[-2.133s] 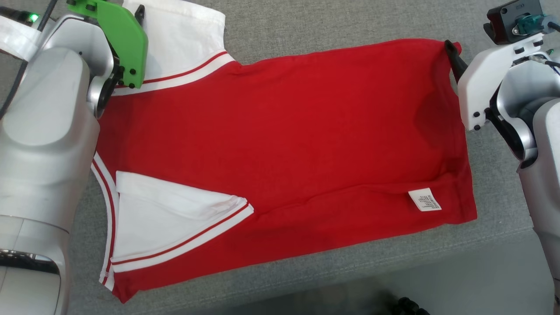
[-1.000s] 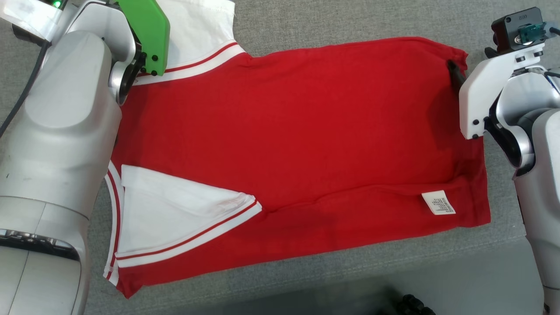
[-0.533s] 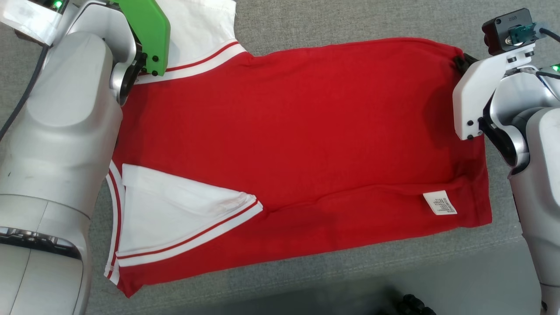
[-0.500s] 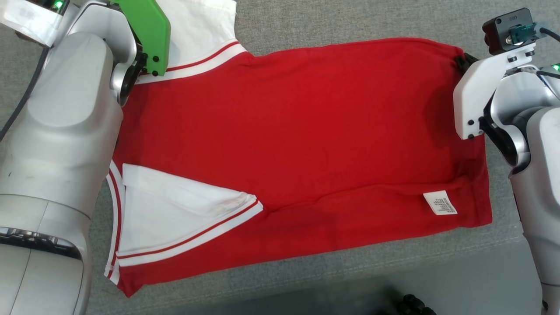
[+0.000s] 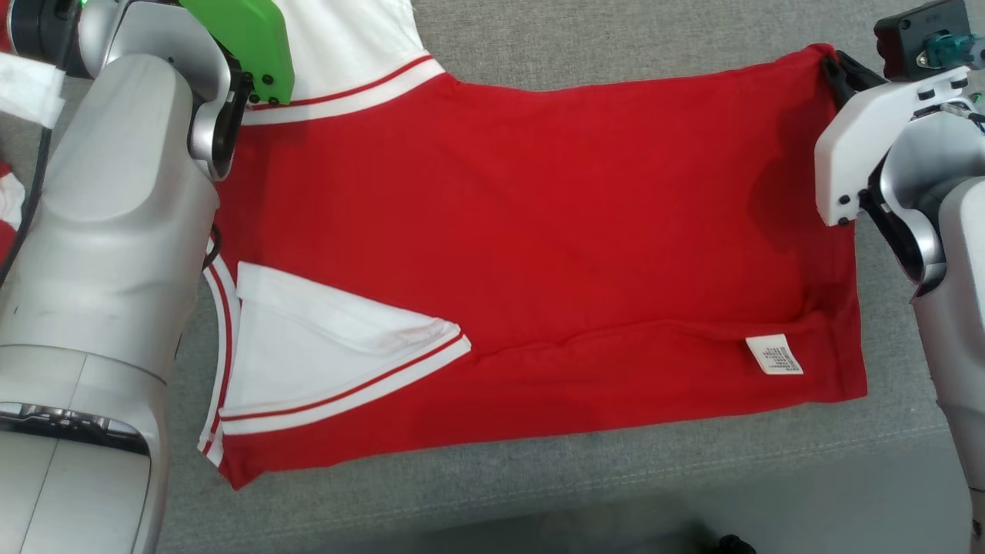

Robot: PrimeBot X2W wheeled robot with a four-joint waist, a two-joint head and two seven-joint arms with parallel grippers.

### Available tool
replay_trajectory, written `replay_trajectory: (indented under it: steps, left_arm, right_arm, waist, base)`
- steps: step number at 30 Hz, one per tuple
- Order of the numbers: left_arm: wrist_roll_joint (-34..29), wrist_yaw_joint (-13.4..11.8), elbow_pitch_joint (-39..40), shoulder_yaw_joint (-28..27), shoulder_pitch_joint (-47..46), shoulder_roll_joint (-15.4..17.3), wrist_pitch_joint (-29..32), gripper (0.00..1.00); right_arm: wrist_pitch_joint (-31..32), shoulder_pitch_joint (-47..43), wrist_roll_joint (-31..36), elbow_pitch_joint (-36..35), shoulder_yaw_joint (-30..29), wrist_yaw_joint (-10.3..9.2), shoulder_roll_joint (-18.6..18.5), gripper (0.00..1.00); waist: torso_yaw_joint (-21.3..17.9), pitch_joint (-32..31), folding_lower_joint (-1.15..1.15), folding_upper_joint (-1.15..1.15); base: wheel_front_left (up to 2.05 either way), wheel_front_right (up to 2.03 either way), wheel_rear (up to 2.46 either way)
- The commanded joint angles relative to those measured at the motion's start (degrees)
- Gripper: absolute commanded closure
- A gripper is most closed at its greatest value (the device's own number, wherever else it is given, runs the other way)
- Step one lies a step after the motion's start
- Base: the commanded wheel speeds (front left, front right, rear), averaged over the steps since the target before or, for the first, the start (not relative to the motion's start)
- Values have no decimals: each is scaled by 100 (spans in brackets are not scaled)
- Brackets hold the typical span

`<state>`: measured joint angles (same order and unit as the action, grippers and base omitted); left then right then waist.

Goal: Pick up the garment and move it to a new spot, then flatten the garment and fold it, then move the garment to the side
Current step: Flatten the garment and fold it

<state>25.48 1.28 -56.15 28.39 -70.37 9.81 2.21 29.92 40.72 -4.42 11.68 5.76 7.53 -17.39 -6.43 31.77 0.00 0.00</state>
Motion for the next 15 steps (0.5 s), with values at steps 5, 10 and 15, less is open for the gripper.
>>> replay_trajectory:
  steps: [5,10,15]
  left_arm:
    - [322,-139,404,-331,440,-23,-654,100]
    - [413,-155,925,-304,1020,7,-817,100]
    - [379,-294,1781,-188,1791,145,-778,100]
  right_arm:
    - [-252,-190,-240,-78,214,-8,-464,100]
    - [-286,-393,-513,-288,535,-8,-914,100]
    - [-372,-715,-828,-695,888,-8,-1494,100]
  waist:
    - [262,-286,0,0]
    - [402,-515,0,0]
    - [534,-775,0,0]
  base:
    - [0,0,0]
    - [0,0,0]
    - [0,0,0]
